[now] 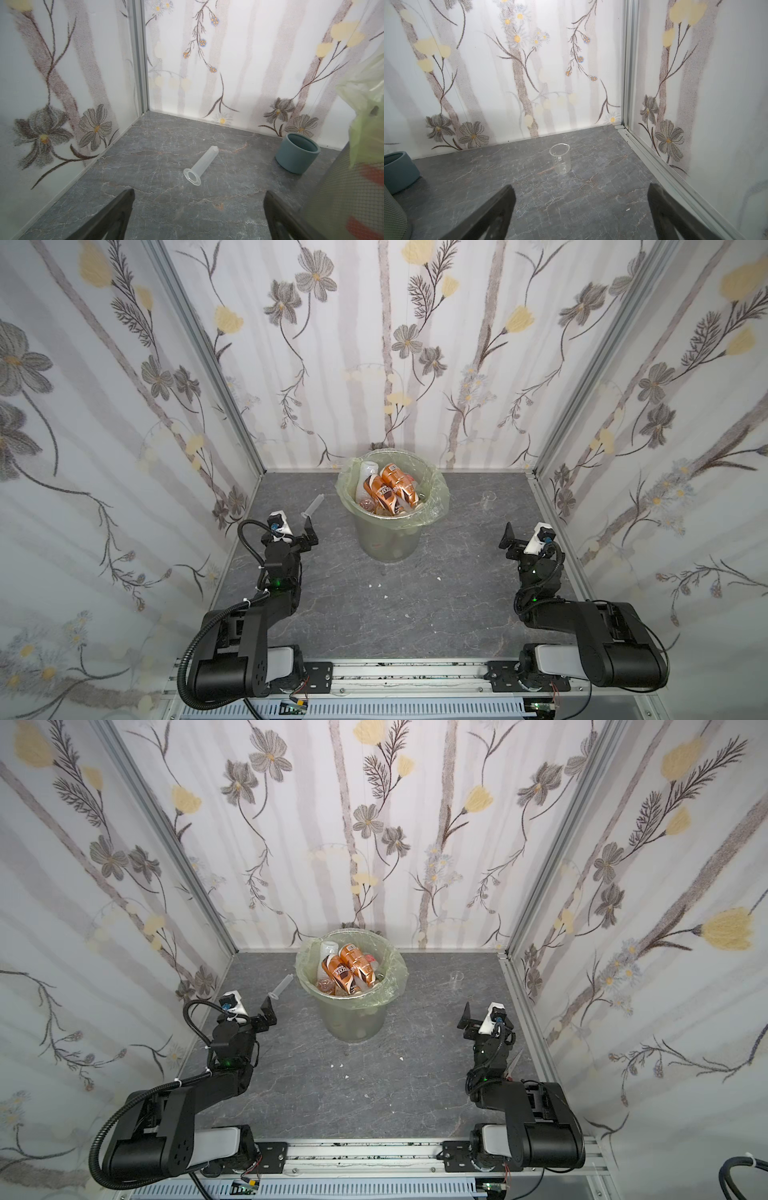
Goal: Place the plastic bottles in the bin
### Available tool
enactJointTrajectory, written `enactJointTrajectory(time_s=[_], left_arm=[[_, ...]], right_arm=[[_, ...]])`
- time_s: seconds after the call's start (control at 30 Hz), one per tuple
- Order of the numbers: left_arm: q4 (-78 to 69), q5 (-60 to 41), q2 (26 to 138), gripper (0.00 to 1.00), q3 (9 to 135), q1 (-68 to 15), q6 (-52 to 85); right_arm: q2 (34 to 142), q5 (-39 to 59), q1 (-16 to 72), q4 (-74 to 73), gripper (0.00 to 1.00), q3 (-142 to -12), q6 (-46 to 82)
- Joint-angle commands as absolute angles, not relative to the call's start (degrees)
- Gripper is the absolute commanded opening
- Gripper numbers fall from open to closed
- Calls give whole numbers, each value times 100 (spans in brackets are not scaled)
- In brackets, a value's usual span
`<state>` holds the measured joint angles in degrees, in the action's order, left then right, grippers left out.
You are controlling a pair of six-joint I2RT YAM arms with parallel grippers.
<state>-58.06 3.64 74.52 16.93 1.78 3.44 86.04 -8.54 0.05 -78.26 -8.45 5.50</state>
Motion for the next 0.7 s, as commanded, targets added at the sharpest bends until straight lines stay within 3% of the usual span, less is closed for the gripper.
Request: enactJointTrajectory(time_s=[0.0, 0.23, 0.37, 0.67], left_arm=[[-6043, 219, 7487, 100, 1612, 155, 537], [-7048, 149, 8165, 100, 1254, 97, 521], [-7873, 173, 9106, 100, 1271, 52, 480], [-8082, 461, 9090, 100, 1164, 16, 543]], right_arm=[[8642, -1006, 35, -7996, 100, -894, 466], [8648, -1019, 44, -8001, 100, -892, 466], [8648, -1028, 48, -7996, 100, -902, 466], [8648, -984, 70, -7821, 100, -996, 431]])
